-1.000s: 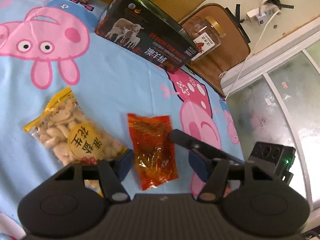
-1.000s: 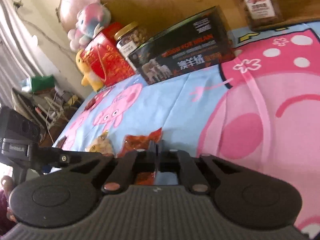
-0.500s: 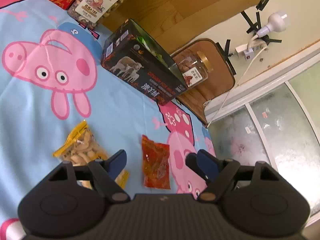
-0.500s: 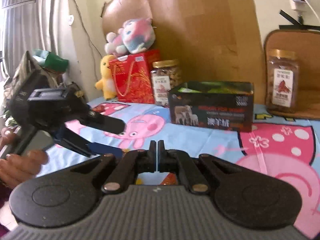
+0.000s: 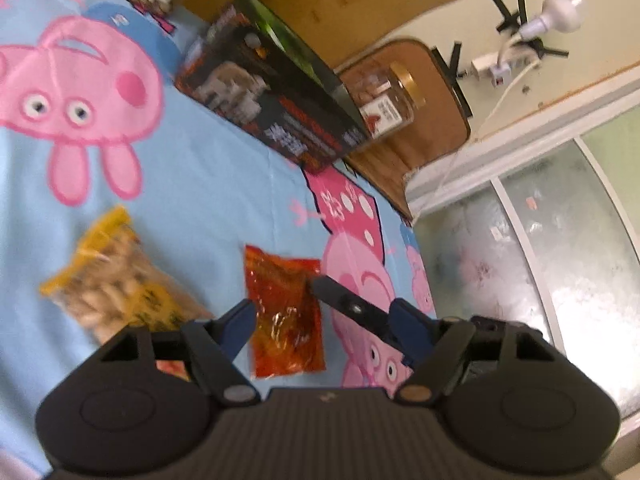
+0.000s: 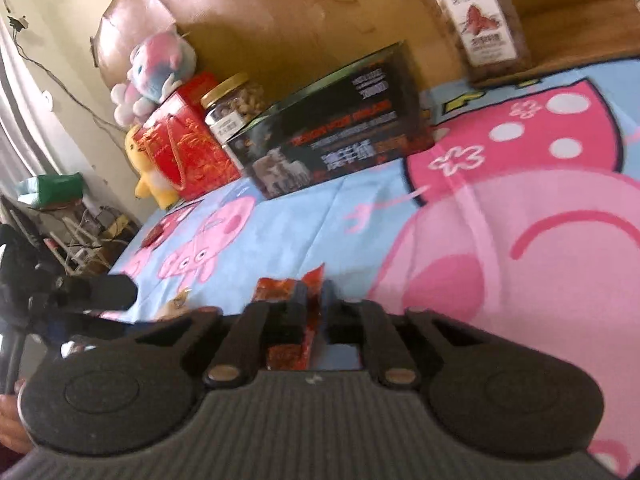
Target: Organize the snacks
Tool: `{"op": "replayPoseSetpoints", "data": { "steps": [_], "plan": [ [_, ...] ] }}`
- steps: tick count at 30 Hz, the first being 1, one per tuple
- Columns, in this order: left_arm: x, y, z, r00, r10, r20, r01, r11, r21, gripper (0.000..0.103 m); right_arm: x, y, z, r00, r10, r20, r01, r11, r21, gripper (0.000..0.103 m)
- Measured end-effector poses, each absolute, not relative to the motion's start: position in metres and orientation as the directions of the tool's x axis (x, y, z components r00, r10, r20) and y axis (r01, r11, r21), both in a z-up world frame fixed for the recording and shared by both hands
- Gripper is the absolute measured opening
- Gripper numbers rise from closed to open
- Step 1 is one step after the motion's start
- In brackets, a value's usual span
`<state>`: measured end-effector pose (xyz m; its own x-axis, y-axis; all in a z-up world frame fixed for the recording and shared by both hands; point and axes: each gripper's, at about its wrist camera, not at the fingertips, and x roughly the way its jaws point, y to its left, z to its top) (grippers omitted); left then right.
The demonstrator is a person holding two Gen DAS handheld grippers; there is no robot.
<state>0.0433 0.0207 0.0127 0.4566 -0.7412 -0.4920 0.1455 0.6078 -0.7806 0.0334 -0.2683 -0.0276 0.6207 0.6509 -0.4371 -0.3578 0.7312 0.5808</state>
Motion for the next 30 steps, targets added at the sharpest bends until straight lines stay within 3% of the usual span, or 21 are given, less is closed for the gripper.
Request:
{"op": "replayPoseSetpoints", "data": {
  "steps": [6,11,15,19,21,30],
  "plan": [
    [0.034,0.051,0.026,0.519,-0.730,-0.445,0.142,0.586,-0.798,0.075,0.013,-0.252,0.011,0.650,0.679,-0.342,-0.460,0.709,0.534,0.002],
    [0.024,0.073,0.031,0.561,-0.707,-0.430,0.132,0.590,-0.797,0.079,-0.017,-0.208,0.032,0.638,0.695,-0.331,-0.598,0.718,0.357,0.003],
    [0.017,0.080,0.027,0.568,-0.690,-0.449,0.114,0.606,-0.787,0.081,-0.029,-0.172,0.022,0.497,0.788,-0.363,-0.712,0.609,0.348,0.018],
    [0.011,0.083,0.022,0.559,-0.693,-0.455,0.126,0.613,-0.780,0.081,-0.032,-0.177,0.010,0.480,0.786,-0.388,-0.717,0.607,0.343,0.033],
    [0.009,0.084,0.021,0.562,-0.682,-0.467,0.127,0.630,-0.766,0.081,-0.033,-0.190,0.005,0.499,0.766,-0.405,-0.697,0.633,0.337,0.051],
    [-0.017,0.094,0.015,0.566,-0.643,-0.516,0.150,0.696,-0.702,0.081,-0.043,-0.201,-0.016,0.467,0.750,-0.469,-0.672,0.646,0.363,0.054]
  ]
}}
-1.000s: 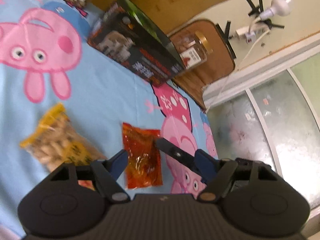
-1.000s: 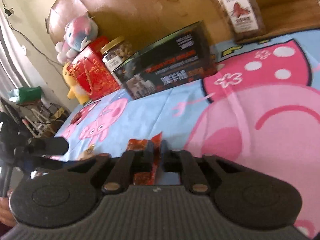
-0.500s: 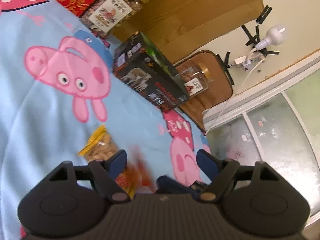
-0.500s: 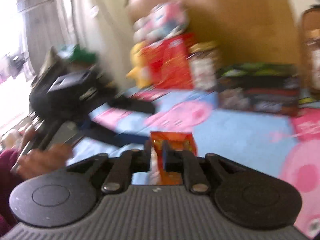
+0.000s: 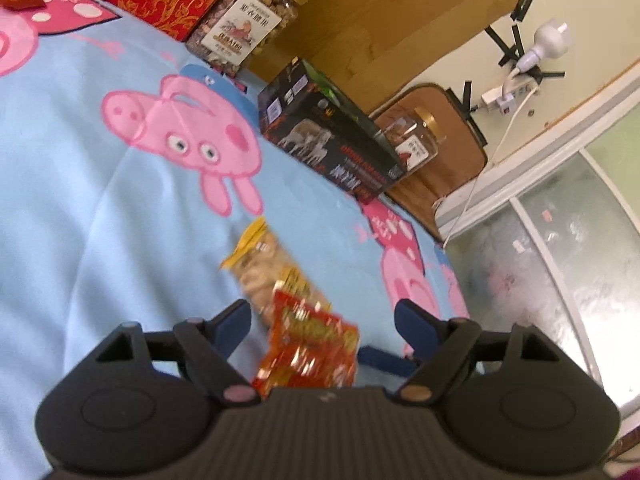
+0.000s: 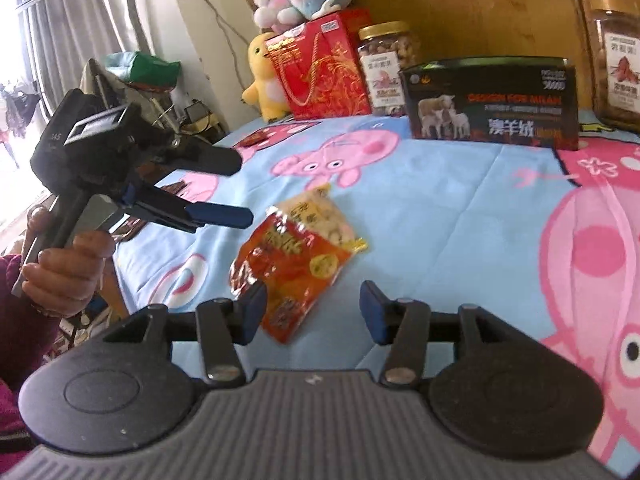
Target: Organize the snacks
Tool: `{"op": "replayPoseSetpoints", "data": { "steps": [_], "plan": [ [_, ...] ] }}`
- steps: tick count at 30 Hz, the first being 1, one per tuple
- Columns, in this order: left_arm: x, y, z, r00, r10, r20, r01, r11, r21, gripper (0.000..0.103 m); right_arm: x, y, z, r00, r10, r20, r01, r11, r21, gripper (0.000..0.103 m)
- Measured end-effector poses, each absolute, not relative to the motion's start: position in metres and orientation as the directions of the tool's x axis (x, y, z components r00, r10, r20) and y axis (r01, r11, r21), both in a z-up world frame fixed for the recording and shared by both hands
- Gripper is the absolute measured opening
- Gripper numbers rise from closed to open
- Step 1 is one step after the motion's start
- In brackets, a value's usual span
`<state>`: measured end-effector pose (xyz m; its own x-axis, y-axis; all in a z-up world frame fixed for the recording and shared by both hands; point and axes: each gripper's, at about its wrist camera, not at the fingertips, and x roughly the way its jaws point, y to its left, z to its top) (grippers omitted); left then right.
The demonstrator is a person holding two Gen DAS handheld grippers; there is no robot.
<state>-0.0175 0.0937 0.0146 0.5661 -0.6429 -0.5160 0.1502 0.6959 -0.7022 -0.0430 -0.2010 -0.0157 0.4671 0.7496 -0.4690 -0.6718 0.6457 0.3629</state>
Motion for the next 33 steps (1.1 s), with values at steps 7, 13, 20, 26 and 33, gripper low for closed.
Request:
{"op": "replayPoseSetpoints", "data": {
  "steps": [7,13,20,26,33],
  "plan": [
    [-0.037,0.075,-0.002,0.542,-0.635,-0.550,0.200,0.734,-0.649,0.055,-0.050,-0.185,-0.019,0.458,0.754,-0.470,-0.702,0.632,0.329,0.042],
    [-0.039,0.065,0.003,0.491,-0.687,-0.535,0.240,0.698,-0.675,0.024,-0.046,-0.192,-0.016,0.453,0.762,-0.463,-0.678,0.632,0.377,0.004],
    [-0.023,0.049,0.025,0.514,-0.672,-0.533,0.304,0.724,-0.619,0.024,-0.038,-0.198,-0.001,0.485,0.780,-0.396,-0.681,0.621,0.388,0.008],
    [-0.014,0.045,0.027,0.497,-0.693,-0.523,0.344,0.710,-0.614,0.015,-0.031,-0.217,-0.012,0.472,0.796,-0.378,-0.681,0.602,0.418,0.048],
    [0.005,0.036,0.034,0.486,-0.694,-0.531,0.374,0.714,-0.591,0.015,-0.029,-0.219,-0.013,0.425,0.820,-0.383,-0.740,0.559,0.375,0.074]
  ]
}}
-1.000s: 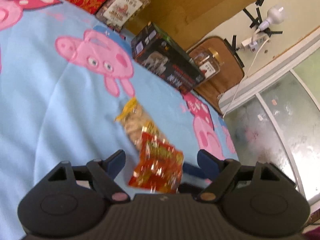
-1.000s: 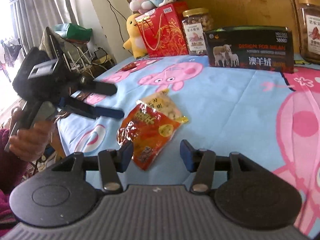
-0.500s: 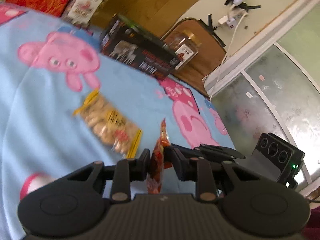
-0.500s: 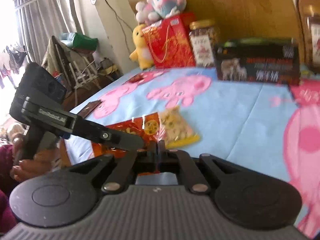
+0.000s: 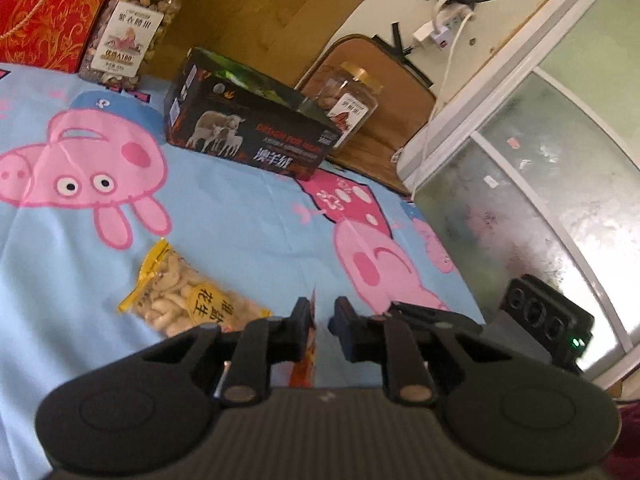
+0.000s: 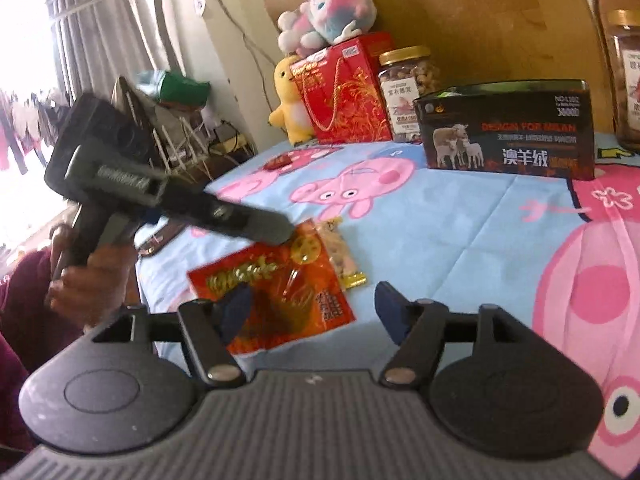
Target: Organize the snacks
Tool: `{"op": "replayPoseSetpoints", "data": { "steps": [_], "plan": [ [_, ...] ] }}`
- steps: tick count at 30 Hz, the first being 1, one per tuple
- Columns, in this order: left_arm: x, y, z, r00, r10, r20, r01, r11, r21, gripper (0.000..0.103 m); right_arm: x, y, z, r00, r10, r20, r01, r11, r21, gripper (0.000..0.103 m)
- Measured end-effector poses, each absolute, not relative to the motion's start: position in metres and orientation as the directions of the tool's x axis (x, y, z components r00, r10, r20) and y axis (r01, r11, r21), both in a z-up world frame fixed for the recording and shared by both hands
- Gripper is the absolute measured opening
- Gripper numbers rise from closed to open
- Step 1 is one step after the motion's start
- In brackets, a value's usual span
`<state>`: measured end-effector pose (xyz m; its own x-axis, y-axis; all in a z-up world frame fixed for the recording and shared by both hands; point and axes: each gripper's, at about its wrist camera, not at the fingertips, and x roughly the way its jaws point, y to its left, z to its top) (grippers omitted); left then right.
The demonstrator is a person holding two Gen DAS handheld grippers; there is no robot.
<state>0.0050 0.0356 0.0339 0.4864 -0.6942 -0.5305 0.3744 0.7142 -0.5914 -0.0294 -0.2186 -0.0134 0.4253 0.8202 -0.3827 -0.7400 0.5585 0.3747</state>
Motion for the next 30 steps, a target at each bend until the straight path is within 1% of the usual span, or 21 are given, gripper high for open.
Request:
{"op": "replayPoseSetpoints", "data": {
  "steps": [2,6,7,9,11,14,16,17,18,19,20,21,22,27,30],
  "plan": [
    [0.005,0.034,0.029,0.470,-0.699,-0.539,0.369,0.710,-0.599,0.015,-0.033,-0.214,-0.014,0.403,0.828,-0.390,-0.761,0.540,0.360,0.076],
    [-0.003,0.035,0.023,0.466,-0.689,-0.555,0.369,0.721,-0.586,0.016,-0.037,-0.202,-0.018,0.384,0.822,-0.422,-0.792,0.527,0.307,0.076],
    [-0.006,0.035,0.023,0.464,-0.688,-0.559,0.370,0.723,-0.583,0.018,-0.037,-0.199,-0.020,0.384,0.817,-0.431,-0.794,0.530,0.298,0.076],
    [-0.011,0.035,0.022,0.472,-0.674,-0.569,0.373,0.737,-0.564,0.026,-0.034,-0.193,-0.022,0.380,0.810,-0.447,-0.799,0.530,0.283,0.077],
    [-0.015,0.035,0.021,0.476,-0.660,-0.581,0.376,0.750,-0.545,0.026,-0.033,-0.188,-0.022,0.375,0.808,-0.455,-0.804,0.527,0.274,0.080],
    [-0.019,0.037,0.018,0.487,-0.638,-0.596,0.372,0.769,-0.520,0.028,-0.036,-0.178,-0.023,0.376,0.798,-0.471,-0.815,0.527,0.242,0.080],
    [-0.021,0.039,0.016,0.492,-0.631,-0.599,0.365,0.775,-0.516,0.025,-0.037,-0.174,-0.023,0.388,0.788,-0.478,-0.813,0.537,0.226,0.082],
    [-0.022,0.042,0.015,0.495,-0.632,-0.597,0.359,0.774,-0.522,0.021,-0.038,-0.172,-0.023,0.392,0.785,-0.480,-0.813,0.540,0.219,0.083],
    [-0.022,0.044,0.014,0.496,-0.638,-0.589,0.354,0.768,-0.534,0.019,-0.040,-0.171,-0.024,0.396,0.783,-0.480,-0.813,0.542,0.214,0.081],
    [-0.022,0.046,0.014,0.494,-0.648,-0.580,0.350,0.759,-0.550,0.020,-0.040,-0.171,-0.024,0.396,0.784,-0.479,-0.813,0.542,0.214,0.079],
    [-0.021,0.048,0.014,0.491,-0.662,-0.566,0.347,0.745,-0.570,0.021,-0.041,-0.170,-0.024,0.387,0.791,-0.474,-0.816,0.533,0.223,0.069],
    [-0.020,0.048,0.015,0.487,-0.670,-0.560,0.345,0.737,-0.581,0.021,-0.040,-0.170,-0.023,0.371,0.800,-0.471,-0.818,0.522,0.241,0.055],
    [-0.018,0.047,0.016,0.488,-0.666,-0.564,0.345,0.741,-0.576,0.021,-0.039,-0.169,-0.023,0.354,0.811,-0.466,-0.819,0.509,0.265,0.051],
    [-0.006,0.039,0.027,0.468,-0.678,-0.567,0.374,0.733,-0.568,0.021,-0.033,-0.172,-0.018,0.361,0.814,-0.455,-0.789,0.527,0.315,0.048],
    [0.008,0.030,0.044,0.461,-0.697,-0.550,0.405,0.716,-0.568,0.022,-0.028,-0.183,-0.009,0.379,0.822,-0.425,-0.773,0.534,0.344,0.047]
  ]
}}
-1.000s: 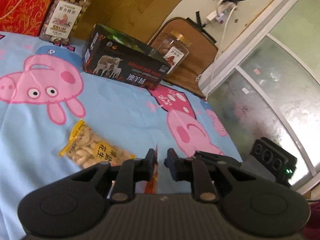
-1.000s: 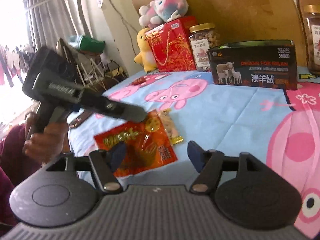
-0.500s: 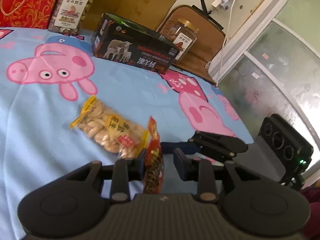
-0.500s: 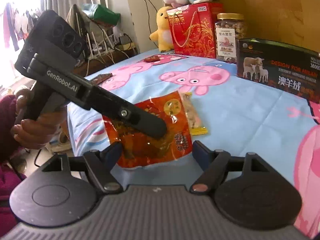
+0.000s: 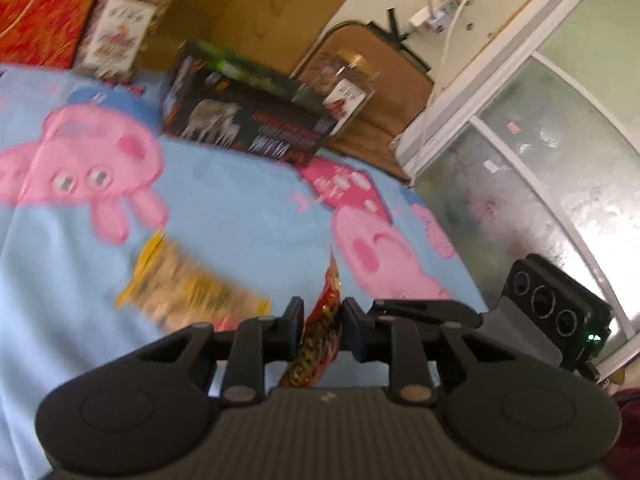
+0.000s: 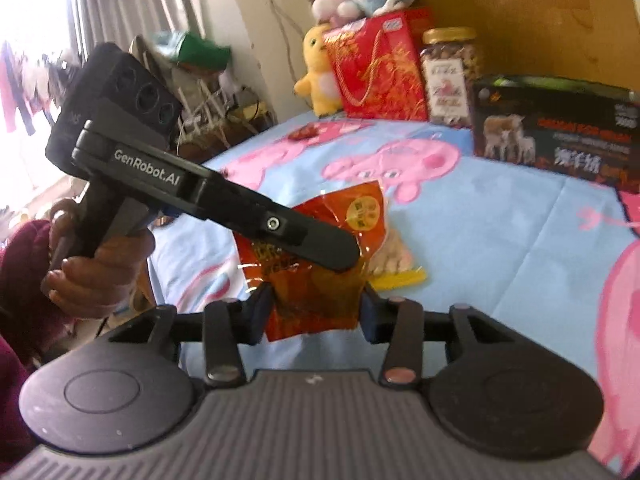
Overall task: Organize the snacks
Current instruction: 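Carry the red spicy packet with the left tool and drop it into the tin box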
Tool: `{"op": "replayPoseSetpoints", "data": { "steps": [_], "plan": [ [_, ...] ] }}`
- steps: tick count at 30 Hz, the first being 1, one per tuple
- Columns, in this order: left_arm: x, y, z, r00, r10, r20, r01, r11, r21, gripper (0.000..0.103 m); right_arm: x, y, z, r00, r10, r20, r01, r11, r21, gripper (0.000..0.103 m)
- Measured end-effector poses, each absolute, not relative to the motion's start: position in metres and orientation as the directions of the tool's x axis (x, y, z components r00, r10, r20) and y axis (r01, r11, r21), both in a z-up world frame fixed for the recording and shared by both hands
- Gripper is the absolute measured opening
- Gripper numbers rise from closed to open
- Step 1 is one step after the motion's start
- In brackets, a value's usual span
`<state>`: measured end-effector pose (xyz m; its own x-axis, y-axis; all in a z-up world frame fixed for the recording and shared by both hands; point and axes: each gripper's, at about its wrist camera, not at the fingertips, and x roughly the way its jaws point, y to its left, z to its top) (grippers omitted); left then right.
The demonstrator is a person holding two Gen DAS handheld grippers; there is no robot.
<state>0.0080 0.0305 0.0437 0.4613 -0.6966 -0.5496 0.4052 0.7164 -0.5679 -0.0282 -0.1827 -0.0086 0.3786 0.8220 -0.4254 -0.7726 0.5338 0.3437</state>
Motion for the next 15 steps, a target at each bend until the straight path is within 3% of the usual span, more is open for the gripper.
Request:
{"op": "replayPoseSetpoints", "data": {
  "steps": [6,10,15],
  "plan": [
    [0.067,-0.002,0.085,0.509,-0.675,-0.534,0.455,0.737,-0.499,0.029,0.014,-0.211,0.015,0.471,0.812,-0.344,-0.679,0.583,0.447,0.047],
    [0.127,-0.022,0.110,0.542,-0.659,-0.522,0.462,0.752,-0.469,0.034,0.056,-0.217,0.037,0.581,0.750,-0.317,-0.633,0.660,0.403,0.047],
    [0.195,-0.033,0.120,0.635,-0.569,-0.522,0.402,0.821,-0.406,0.047,0.126,-0.216,0.050,0.635,0.713,-0.297,-0.574,0.693,0.437,0.047]
  ]
}}
